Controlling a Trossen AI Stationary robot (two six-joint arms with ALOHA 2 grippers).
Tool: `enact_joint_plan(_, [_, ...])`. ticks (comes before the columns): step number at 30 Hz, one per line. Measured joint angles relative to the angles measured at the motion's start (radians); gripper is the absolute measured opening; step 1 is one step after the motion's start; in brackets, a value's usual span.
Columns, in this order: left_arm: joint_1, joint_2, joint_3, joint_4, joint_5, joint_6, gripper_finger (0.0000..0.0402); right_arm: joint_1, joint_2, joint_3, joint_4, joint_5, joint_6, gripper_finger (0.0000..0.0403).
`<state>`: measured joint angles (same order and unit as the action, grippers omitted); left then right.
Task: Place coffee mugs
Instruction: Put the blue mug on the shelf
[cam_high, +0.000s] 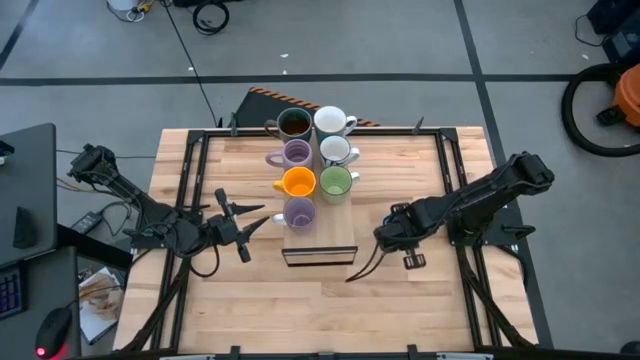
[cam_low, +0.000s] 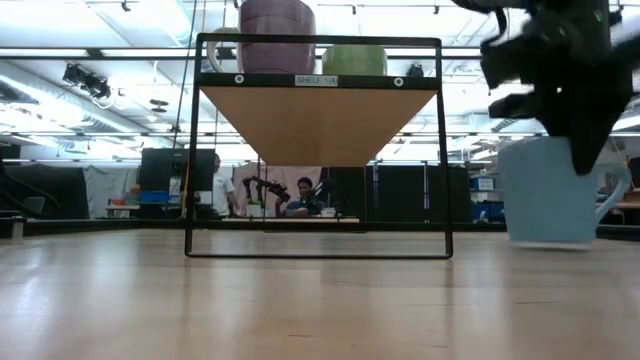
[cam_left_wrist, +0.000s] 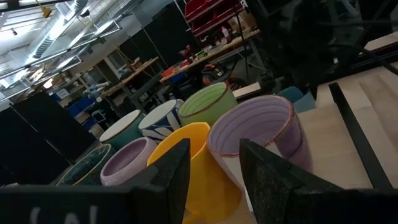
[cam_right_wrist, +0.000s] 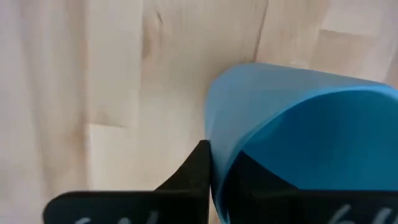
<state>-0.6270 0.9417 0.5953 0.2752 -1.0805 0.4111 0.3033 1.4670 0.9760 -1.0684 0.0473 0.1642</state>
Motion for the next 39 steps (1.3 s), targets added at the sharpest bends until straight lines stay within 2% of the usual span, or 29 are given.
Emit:
enact_joint_plan(4, [0.000,0.000,0.000,0.001,0.000,0.000,0.0146,-0.006,0.000,0.102,-0.072,-0.038,0.132,0.0031])
enact_joint_plan(10, [0.000,0.000,0.000,0.001,0.000,-0.005,0.0146,-0.002,0.003,0.342,-0.183,0.002,0.332,0.0025])
enact_joint_plan(13, [0.000,0.000,0.000,0.001,0.000,-0.005,0.0146,0.004,0.020,0.461,-0.190,0.032,0.355,0.0025])
enact_joint_plan(16, [0.000,0.000,0.000,0.001,0.000,-0.006,0.0146,0.015,0.069,0.575,-0.281,0.060,0.354,0.0025])
enact_joint_plan(22, [0.000,0.000,0.000,0.000,0.001,-0.007,0.0146,0.023,0.220,0.824,-0.432,0.112,0.266,0.0025])
enact_joint_plan(30, [0.000,0.000,0.000,0.001,0.001,-0.086,0.0146,-0.005,0.405,1.074,-0.469,0.101,0.050,0.0031])
enact_joint_plan(39, [0.000,0.000,0.000,0.000,0.001,-0.089,0.0146,-0.069,0.497,1.168,-0.494,0.059,-0.098,0.0030])
